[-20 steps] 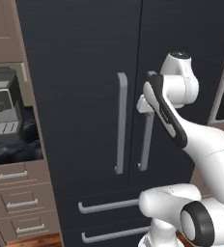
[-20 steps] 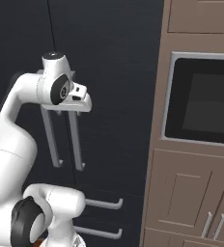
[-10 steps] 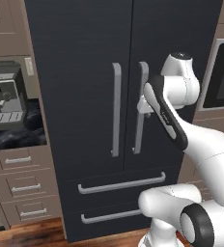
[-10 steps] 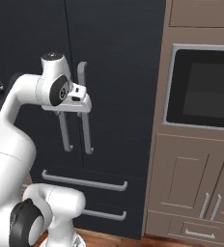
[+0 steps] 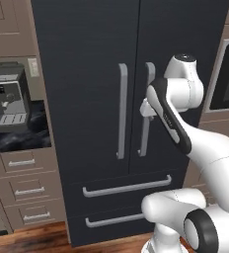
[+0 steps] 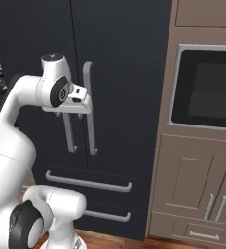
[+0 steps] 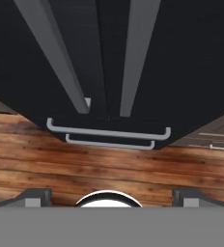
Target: Open the fridge, grab two sodas, and place both sodas inside the bowl with ice on the dining counter.
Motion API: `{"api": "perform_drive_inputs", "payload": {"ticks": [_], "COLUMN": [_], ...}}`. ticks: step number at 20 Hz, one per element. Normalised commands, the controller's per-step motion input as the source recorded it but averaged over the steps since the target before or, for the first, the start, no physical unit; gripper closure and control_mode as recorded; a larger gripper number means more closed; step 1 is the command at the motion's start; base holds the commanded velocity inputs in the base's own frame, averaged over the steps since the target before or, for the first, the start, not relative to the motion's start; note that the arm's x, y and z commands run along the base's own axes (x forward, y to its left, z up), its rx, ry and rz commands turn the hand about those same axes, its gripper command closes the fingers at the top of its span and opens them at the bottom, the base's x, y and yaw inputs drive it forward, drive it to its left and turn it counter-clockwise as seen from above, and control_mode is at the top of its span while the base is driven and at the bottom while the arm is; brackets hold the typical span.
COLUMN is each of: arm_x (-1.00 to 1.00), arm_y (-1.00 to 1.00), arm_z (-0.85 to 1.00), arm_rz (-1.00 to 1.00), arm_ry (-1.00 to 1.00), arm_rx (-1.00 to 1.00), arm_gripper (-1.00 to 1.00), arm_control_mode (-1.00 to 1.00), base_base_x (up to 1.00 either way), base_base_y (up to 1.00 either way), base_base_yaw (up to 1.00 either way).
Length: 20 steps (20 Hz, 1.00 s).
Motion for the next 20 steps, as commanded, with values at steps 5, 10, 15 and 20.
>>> {"api": "perform_drive_inputs", "payload": {"ticks": [5,10,15,20], "arm_x": [0.00,0.00,0.00,0.00], "arm_y": [0.00,0.00,0.00,-0.08], "arm_z": [0.00,0.00,0.00,-0.08], "arm_rz": [0.00,0.00,0.00,0.00], "arm_ry": [0.00,0.00,0.00,-0.05], "arm_rx": [0.00,0.00,0.00,0.02], "arm_gripper": [-1.00,-1.00,-1.00,-1.00], "arm_control_mode": [1.00,1.00,1.00,-1.00], "base_base_x": [-0.23,-0.32,-0.14,0.00], "base_base_y": [0.02,0.16,0.35,0.08], "base_base_yaw": [0.00,0.00,0.00,0.00]}}
